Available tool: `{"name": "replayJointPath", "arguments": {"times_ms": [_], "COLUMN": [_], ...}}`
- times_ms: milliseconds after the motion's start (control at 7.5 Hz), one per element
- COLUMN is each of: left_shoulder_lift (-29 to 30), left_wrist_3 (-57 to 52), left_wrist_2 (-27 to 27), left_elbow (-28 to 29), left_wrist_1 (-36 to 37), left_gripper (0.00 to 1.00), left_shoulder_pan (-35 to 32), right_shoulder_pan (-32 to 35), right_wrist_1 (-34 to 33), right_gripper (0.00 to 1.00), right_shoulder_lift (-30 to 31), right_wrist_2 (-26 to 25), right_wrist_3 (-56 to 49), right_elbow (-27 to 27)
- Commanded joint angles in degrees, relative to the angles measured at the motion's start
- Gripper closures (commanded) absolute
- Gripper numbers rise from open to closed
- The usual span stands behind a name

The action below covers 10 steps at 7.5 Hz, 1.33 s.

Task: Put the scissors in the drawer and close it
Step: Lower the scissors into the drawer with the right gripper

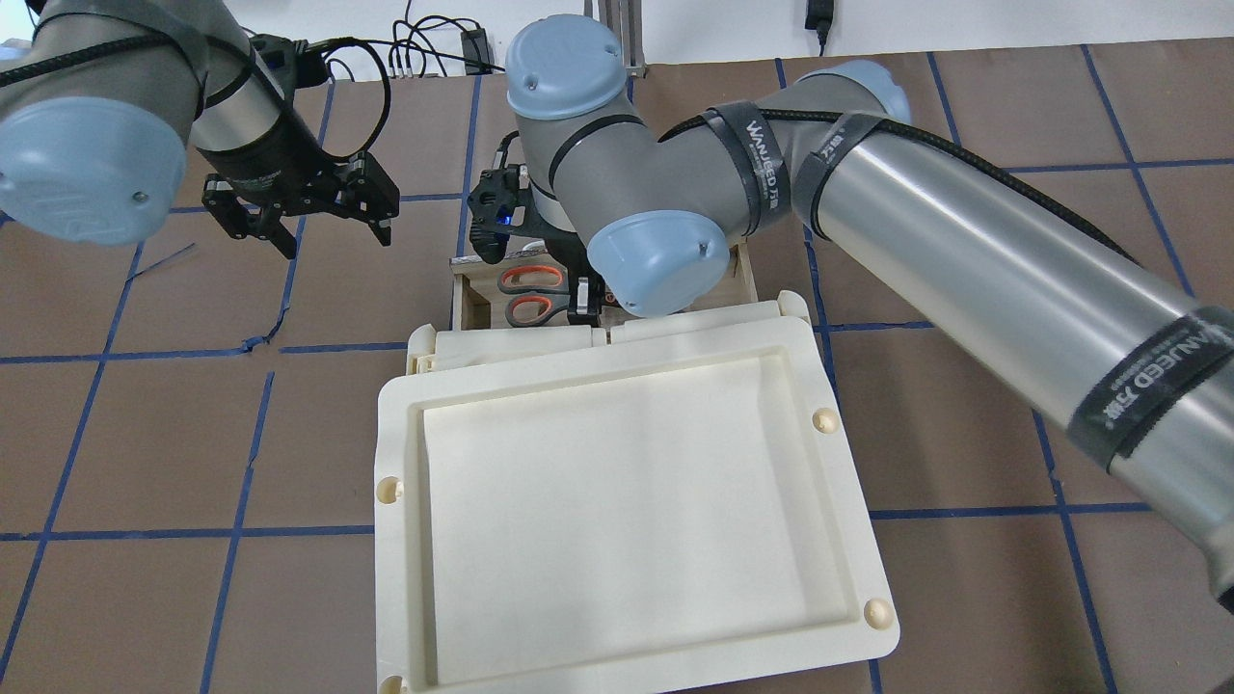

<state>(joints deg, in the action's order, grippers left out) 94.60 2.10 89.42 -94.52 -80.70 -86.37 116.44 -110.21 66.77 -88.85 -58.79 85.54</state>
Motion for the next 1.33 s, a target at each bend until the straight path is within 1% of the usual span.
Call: {"name": "replayJointPath", "arguments": {"times_ms": [0,1200], "left_shoulder_lift": [-0.11,-0.03], "left_wrist_3": [0.01,-0.08], "left_wrist_2": [-0.13,-0.13], "left_elbow": [-0.14,-0.23], "left_wrist_1": [-0.16,-0.34], "left_gripper": [0.0,0.0], "left_shoulder_pan": [-0.02,0.07], "right_shoulder_pan": [0.01,0.01], "right_wrist_1": [-0.01,-0.36], "right_gripper": [0.98,0.92], "right_shoulder_lift": [-0.24,-1.12], "right_wrist_2": [-0.09,-0.09], "right_wrist_3": [0.08,-0.1], "right_elbow": [0.07,0.77]}}
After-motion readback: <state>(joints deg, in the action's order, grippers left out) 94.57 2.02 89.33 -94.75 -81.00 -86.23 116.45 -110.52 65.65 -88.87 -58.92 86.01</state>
